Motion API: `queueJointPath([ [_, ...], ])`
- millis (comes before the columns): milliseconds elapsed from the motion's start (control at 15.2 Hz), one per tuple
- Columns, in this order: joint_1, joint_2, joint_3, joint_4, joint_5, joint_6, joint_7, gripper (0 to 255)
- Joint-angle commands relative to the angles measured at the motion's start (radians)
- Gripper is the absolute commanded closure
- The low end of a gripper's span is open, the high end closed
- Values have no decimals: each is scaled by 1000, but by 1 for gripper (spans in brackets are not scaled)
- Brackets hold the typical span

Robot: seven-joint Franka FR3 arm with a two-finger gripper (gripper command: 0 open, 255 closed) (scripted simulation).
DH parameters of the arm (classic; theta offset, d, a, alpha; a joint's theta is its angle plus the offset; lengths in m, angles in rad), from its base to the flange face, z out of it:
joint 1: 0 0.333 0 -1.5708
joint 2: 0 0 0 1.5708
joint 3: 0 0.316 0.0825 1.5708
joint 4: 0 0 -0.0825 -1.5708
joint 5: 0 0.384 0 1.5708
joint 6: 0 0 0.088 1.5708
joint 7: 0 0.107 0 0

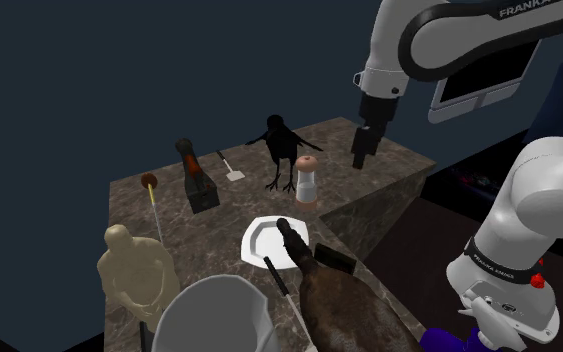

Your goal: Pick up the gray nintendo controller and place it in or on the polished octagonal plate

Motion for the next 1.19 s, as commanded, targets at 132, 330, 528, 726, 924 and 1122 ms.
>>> queueJointPath([
  [132,40,80,63,-56,55,120,50,0],
  [330,70,158,109,-84,96,213,83,0],
  [528,99,252,156,-99,136,311,115,0],
  [726,125,361,201,-102,171,413,147,0],
  [924,147,484,245,-91,196,515,181,0],
  [1122,157,560,267,-84,203,581,198,0],
])
